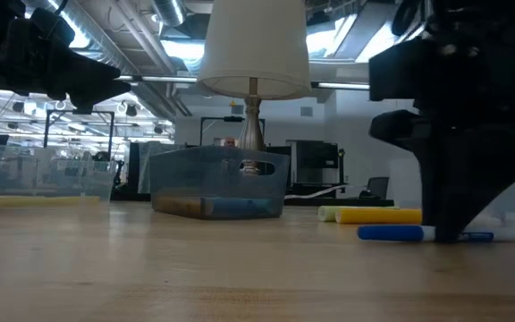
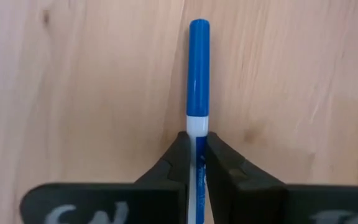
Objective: Pick & Place Markers
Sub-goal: Put the dark blue highlighter into the right transparent bin
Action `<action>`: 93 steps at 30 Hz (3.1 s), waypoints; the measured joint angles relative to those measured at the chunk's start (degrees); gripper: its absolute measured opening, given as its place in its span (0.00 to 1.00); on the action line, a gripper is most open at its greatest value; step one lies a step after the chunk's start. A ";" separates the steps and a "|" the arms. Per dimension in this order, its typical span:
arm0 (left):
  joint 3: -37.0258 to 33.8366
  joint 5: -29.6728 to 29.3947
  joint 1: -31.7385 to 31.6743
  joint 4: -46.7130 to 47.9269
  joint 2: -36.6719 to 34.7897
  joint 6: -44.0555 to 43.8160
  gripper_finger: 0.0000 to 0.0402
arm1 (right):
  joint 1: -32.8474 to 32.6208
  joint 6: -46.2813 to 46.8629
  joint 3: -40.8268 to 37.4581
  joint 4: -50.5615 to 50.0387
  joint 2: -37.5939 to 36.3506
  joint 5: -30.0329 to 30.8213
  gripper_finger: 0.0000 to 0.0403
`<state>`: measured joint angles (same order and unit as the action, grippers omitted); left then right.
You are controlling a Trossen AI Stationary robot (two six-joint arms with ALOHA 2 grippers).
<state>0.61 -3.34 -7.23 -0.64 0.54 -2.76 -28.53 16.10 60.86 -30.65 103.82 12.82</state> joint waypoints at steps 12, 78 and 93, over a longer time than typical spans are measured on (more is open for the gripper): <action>0.01 0.00 0.00 0.00 0.00 0.00 0.60 | 0.22 2.30 7.11 -2.47 0.21 0.53 0.07; 0.00 -0.10 0.00 -0.26 -0.02 0.03 0.60 | 15.62 -1.75 9.83 -15.14 2.76 -4.97 0.35; 0.01 -0.06 0.00 -0.31 -0.02 0.00 0.60 | 15.69 -4.99 9.14 -12.45 4.82 -7.16 0.28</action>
<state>0.62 -3.40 -7.23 -0.96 0.51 -2.76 -12.84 11.11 70.00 -43.10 108.65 5.66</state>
